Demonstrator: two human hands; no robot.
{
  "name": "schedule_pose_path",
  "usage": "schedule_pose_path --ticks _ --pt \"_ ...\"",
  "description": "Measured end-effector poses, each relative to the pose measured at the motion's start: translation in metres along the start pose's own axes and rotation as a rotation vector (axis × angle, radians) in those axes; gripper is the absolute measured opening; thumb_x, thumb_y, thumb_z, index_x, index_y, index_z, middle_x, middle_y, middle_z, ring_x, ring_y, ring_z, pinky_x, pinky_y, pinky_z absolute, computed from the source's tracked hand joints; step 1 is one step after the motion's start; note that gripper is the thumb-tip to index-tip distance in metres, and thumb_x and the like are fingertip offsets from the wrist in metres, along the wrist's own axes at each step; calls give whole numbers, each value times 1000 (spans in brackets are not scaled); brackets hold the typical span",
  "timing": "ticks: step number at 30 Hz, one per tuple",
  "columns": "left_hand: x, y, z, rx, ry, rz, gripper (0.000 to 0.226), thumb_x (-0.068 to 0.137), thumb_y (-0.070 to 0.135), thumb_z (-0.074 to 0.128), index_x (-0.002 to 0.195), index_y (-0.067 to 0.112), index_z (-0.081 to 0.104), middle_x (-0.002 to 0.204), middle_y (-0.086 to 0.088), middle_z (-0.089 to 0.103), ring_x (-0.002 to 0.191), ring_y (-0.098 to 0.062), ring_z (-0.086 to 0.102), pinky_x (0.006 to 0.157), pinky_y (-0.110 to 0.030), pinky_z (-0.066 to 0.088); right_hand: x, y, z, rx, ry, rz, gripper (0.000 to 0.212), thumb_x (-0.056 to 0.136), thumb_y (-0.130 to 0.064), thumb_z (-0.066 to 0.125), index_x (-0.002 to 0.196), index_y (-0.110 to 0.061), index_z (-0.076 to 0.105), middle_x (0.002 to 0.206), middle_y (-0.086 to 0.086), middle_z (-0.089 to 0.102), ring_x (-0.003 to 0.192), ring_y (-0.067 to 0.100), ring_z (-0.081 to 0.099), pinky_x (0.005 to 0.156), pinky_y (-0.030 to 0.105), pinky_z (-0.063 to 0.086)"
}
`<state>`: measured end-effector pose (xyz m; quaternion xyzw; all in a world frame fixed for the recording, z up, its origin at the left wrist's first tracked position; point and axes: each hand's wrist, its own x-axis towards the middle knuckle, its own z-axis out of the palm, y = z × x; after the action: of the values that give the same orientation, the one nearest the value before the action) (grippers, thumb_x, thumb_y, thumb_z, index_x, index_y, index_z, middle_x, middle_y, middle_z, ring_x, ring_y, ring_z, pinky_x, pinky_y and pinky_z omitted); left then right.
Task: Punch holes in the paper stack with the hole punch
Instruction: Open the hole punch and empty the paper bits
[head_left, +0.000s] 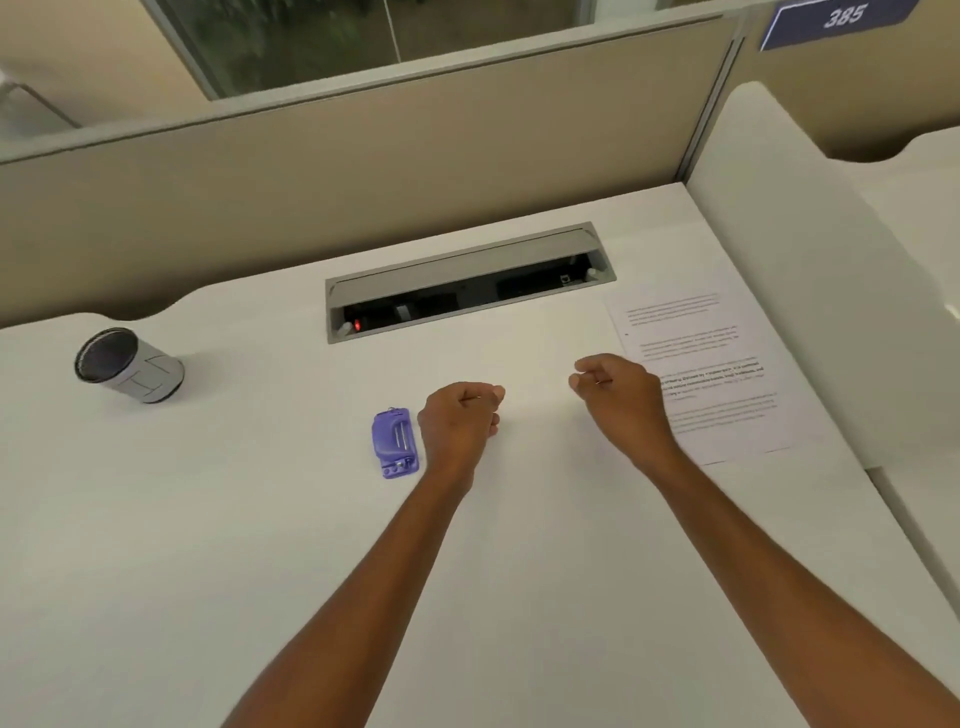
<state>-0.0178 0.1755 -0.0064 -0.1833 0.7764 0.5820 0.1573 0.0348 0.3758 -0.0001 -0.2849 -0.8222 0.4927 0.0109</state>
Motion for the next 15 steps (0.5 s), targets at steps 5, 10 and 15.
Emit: schedule_pose_path --ticks 5,10,15 --pt "9 -14 -84 45 227 24 9 96 24 77 87 26 79 90 15 79 83 -11 75 53 -18 55 -33 -32 95 50 -224 -18 25 95 -29 76 117 -19 80 109 -5 78 100 7 72 85 20 54" --pt "26 -33 -126 57 257 -93 23 94 24 80 114 14 77 107 0 75 97 -23 72 71 -24 57 -46 -56 156 -24 -315 -19 12 95 -19 73 101 -11 80 95 -5 75 96 20 72 88 34 58" --pt "29 -47 -136 -33 122 -157 15 93 11 78 97 -3 80 107 -24 81 90 -33 74 100 -55 62 -49 -67 187 -153 -309 2 21 93 -7 58 92 4 76 97 16 80 96 37 73 85 45 60"
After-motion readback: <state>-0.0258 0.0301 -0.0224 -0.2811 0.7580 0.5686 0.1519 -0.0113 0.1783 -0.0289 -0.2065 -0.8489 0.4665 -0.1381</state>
